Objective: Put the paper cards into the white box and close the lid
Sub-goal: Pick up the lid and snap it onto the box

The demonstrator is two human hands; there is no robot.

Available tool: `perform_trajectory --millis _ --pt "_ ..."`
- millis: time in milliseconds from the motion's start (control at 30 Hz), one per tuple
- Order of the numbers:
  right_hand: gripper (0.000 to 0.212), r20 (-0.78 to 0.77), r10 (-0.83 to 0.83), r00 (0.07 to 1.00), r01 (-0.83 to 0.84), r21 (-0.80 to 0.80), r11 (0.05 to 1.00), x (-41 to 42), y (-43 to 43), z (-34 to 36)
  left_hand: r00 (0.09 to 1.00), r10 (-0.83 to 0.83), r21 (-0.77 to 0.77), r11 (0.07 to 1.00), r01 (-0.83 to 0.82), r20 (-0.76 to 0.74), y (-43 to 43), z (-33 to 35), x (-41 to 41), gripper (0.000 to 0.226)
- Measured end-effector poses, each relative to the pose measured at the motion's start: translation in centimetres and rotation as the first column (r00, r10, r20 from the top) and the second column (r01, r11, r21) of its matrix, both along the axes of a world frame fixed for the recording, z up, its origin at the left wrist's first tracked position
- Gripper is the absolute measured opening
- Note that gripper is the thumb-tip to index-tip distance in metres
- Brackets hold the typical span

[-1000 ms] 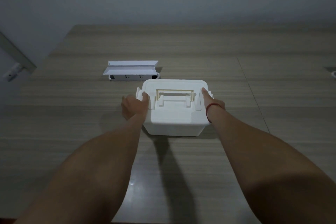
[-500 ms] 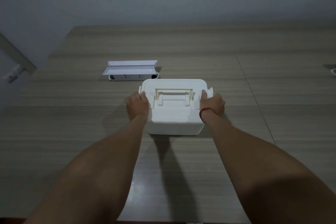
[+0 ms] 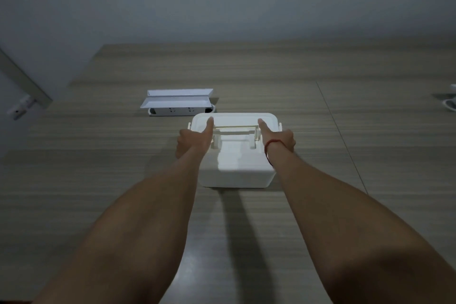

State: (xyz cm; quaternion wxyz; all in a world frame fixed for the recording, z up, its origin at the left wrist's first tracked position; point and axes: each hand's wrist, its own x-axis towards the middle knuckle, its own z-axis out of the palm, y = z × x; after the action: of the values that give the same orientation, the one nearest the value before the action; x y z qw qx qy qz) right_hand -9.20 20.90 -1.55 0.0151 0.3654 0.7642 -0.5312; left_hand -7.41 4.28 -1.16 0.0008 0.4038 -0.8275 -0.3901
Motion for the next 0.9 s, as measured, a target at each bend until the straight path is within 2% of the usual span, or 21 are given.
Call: perform_trajectory --millis 100,167,233,333,500,667,900 --pt "0.090 -0.010 0.084 0.996 -0.084 0.004 0.996 0.4 0.6 -0.3 0.989 -0.142 -0.068 0.988 0.139 -0.043 -0.9 -1.4 1.2 0.086" --pt "0.095 -0.019 0.219 0.975 -0.215 0.136 0.967 1.1 0.6 -0.9 0.964 -0.255 -0.153 0.958 0.241 -0.078 -1.5 -2.2 2.3 0.081" --pt "0.098 -0.017 0.330 0.944 -0.309 0.305 0.901 2.2 0.4 -1.8 0.951 -0.288 -0.191 0.945 0.264 -0.112 -1.6 -2.9 3.2 0.082" --pt "0.090 -0.051 0.300 0.952 -0.254 0.413 0.875 3.1 -0.2 -2.8 0.950 -0.275 -0.187 0.951 0.246 -0.148 -1.3 -3.4 4.0 0.085" --pt "0.075 -0.063 0.258 0.964 -0.198 0.474 0.858 2.4 -0.8 -3.3 0.958 -0.228 -0.178 0.964 0.196 -0.176 -1.0 -3.8 3.3 0.081" --pt "0.074 -0.055 0.273 0.960 -0.209 0.506 0.837 -0.4 -0.8 -3.7 0.962 -0.193 -0.192 0.969 0.156 -0.194 -0.6 -3.9 1.3 0.079" --pt "0.070 -0.049 0.268 0.962 -0.203 0.525 0.826 -7.2 -1.2 -4.1 0.968 -0.177 -0.209 0.968 0.139 -0.179 -1.0 -4.1 -5.5 0.077"
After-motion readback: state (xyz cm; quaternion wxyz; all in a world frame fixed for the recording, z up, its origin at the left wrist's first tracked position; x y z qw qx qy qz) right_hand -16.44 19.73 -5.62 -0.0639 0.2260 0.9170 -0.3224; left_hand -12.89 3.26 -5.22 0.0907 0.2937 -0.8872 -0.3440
